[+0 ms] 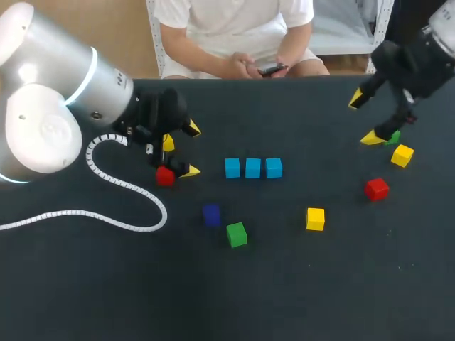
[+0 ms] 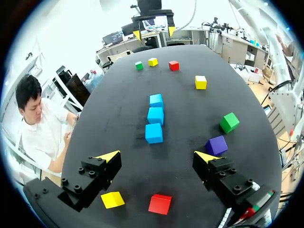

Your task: Place the blue cubes, place green cubes on the blue cubes, place the yellow cubes on the green cubes, then place the red cubes on the yellow cubes, and place purple cube on the red cubes.

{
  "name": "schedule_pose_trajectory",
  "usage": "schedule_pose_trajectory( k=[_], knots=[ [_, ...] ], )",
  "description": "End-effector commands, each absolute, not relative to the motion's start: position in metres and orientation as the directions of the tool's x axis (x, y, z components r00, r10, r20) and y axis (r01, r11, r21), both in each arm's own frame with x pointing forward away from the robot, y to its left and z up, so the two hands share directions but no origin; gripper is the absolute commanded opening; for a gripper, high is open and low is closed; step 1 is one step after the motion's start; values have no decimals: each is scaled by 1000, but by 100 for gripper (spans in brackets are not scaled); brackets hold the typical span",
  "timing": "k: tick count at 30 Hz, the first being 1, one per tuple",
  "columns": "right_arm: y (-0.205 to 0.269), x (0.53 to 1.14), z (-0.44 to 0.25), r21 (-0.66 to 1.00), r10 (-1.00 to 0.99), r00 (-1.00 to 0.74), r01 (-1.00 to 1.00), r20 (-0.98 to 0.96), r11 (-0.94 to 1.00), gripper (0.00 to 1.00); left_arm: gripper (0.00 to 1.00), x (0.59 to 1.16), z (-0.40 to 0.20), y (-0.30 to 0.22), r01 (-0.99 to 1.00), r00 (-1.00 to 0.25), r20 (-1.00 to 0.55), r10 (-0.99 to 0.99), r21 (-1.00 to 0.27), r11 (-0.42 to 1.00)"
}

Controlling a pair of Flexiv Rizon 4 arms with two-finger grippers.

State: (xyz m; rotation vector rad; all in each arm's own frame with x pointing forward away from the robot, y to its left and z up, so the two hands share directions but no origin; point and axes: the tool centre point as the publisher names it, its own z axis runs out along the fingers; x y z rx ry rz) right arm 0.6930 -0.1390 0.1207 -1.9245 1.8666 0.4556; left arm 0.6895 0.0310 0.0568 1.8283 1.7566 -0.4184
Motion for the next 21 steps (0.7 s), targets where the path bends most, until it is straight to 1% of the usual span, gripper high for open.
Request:
schedule_pose_trajectory(
  k=[1, 3, 21],
  knots=[
    [-152, 693, 118, -75, -855, 45, -997, -516, -7, 100, 100, 690, 56, 32, 983, 94, -586, 805, 180, 17],
    [-154, 694, 118, -70, -835, 48, -997, -549, -11, 100, 100, 690, 56, 32, 983, 94, -586, 805, 180, 17],
    [-154, 694, 118, -70, -835, 48, -997, -549, -11, 100, 100, 690, 56, 32, 983, 94, -586, 805, 180, 17]
  ],
)
